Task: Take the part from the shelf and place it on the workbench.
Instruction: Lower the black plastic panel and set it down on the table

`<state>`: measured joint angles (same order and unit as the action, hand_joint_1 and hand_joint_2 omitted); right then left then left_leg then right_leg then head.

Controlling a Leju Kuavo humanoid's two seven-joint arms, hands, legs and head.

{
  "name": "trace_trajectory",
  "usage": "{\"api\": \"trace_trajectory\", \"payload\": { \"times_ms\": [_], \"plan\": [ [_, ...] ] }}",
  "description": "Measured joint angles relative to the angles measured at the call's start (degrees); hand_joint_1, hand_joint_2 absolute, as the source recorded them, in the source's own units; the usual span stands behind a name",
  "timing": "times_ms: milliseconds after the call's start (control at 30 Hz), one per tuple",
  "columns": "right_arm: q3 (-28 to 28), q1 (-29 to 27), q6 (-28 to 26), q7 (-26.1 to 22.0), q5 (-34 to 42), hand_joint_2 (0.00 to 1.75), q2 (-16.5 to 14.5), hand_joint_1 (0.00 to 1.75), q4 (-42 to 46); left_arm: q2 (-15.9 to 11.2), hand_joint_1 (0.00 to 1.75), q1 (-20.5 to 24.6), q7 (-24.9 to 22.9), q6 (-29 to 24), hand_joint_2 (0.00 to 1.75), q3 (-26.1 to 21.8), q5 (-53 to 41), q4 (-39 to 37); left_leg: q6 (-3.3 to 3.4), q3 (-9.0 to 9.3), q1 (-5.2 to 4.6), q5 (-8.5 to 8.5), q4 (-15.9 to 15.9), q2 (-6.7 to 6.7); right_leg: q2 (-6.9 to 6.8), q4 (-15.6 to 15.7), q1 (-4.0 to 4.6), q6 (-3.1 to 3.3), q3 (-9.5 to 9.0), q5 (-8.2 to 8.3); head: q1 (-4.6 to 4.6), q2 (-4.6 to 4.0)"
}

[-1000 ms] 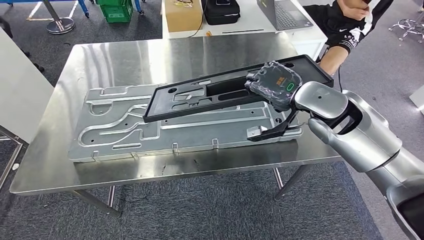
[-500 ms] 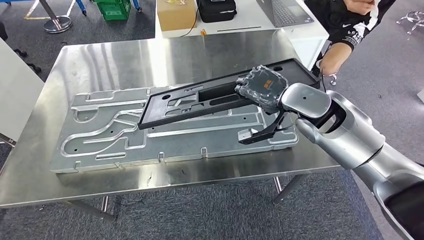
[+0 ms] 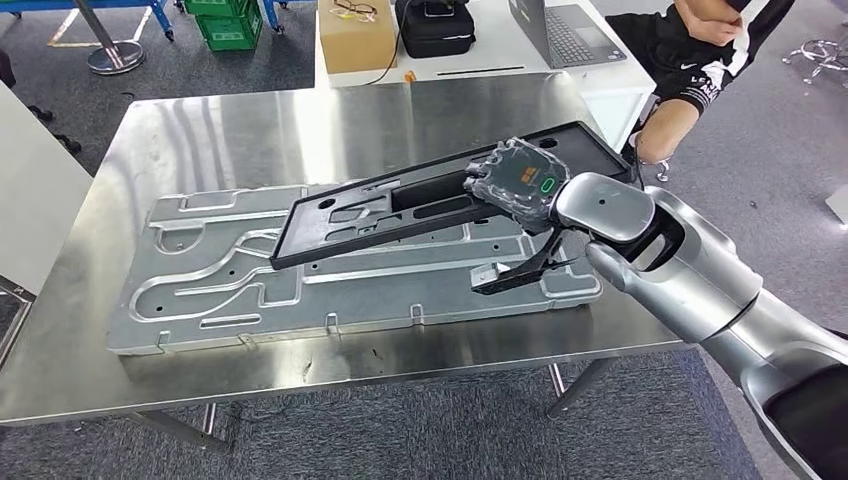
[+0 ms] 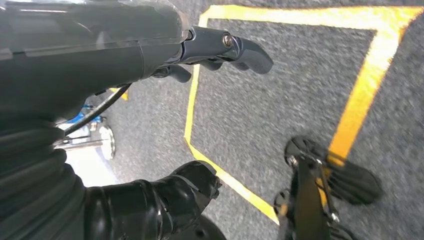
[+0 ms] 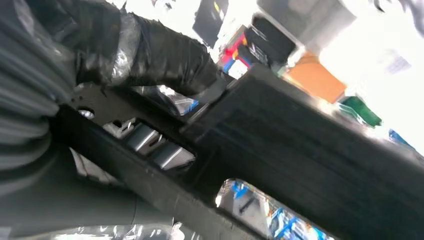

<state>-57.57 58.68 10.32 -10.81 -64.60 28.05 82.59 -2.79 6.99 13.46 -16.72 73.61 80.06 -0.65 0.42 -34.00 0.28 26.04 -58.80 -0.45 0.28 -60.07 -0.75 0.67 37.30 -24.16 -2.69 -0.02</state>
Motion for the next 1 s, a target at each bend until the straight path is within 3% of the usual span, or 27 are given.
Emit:
{"api": "trace_trajectory", "payload": {
  "times_ms": [333, 467, 600, 967, 1000],
  "plan": [
    [0.0, 0.0, 0.0, 0.0, 0.0, 1.75, 0.1, 1.75, 0.0, 0.0, 0.0, 0.0, 0.2, -0.6, 1.75, 0.0, 0.0, 0.0, 1.05, -0.32, -0.25, -0.34, 0.0, -0.21, -0.08, 1.3, -0.23, -1.07, -0.46, 0.98, 0.0, 0.0],
    [0.0, 0.0, -0.1, 0.0, 0.1, 0.0, 0.1, 0.0, 0.0, 0.0, 0.0, -0.1, 0.1, -0.7, 1.75, 0.0, 0.0, 0.0, 1.14, -0.36, -0.33, -0.31, -0.1, -0.21, -0.08, 1.4, -0.31, -1.17, -0.45, 1.02, 0.0, 0.0],
    [-0.1, 0.0, -0.1, 0.0, 0.2, 0.0, 0.1, 0.0, 0.0, 0.0, 0.0, 0.0, -0.2, -1.0, 1.75, 0.3, 0.0, 0.0, 1.23, -0.36, -0.37, -0.26, -0.1, -0.2, -0.08, 1.4, -0.38, -1.63, -0.44, 1.0, 0.0, 0.0],
    [-0.2, -0.1, -0.2, 0.0, 0.2, 0.0, 0.1, 0.0, 0.0, 0.1, 0.0, 0.0, -0.3, -1.1, 1.75, 1.0, 0.0, 0.0, 1.23, -0.35, -0.36, -0.25, -0.1, -0.19, -0.06, 1.3, -0.37, -1.73, -0.39, 0.94, 0.0, 0.0],
    [-0.3, -0.1, -0.2, 0.0, 0.2, 0.0, 0.1, 0.0, 0.0, 0.1, 0.0, 0.0, -0.3, -1.1, 1.31, 1.1, 0.0, 0.0, 1.23, -0.35, -0.36, -0.25, -0.1, -0.19, -0.07, 1.3, -0.37, -1.73, -0.39, 0.94, 0.0, 0.0]
  ]
}}
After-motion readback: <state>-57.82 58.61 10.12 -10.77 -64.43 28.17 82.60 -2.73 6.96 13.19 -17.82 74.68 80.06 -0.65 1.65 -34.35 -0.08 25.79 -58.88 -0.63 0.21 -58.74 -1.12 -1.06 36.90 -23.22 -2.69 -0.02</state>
